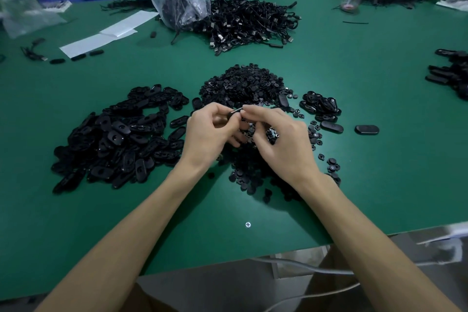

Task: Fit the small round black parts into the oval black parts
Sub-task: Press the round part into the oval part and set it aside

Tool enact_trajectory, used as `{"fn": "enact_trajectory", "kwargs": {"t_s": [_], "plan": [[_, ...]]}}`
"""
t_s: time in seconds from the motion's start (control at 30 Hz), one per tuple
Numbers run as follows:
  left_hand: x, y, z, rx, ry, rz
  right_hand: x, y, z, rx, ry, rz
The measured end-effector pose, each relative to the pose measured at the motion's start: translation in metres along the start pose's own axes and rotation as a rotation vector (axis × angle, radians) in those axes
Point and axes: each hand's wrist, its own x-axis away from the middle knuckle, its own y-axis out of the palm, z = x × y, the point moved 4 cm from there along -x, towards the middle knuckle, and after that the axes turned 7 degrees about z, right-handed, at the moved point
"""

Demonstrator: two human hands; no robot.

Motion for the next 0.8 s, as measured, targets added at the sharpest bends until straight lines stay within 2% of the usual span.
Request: {"fn": "enact_trajectory", "kwargs": {"t_s": [0.2,0.33,0.5,0.8], "plan": [[-0.002,-0.004,0.000,-0.095,0.033,0.022,0.002,0.000,-0.003,-0.001,-0.004,-0.075],[-0.002,-0.003,0.000,-0.027,-0.001,-0.011,0.000,-0.001,0.001,-0.008,0.014,-0.016],[-0.001,0.004,0.010,0.195,-0.056,-0.170,-0.004,-0.005,0.009,-0.062,0.128,0.032],[-0.001,0.004,0.013,0.154,-0.020,-0.221,-0.004,-0.003,0.011,-0.246,0.313,-0.041]]}}
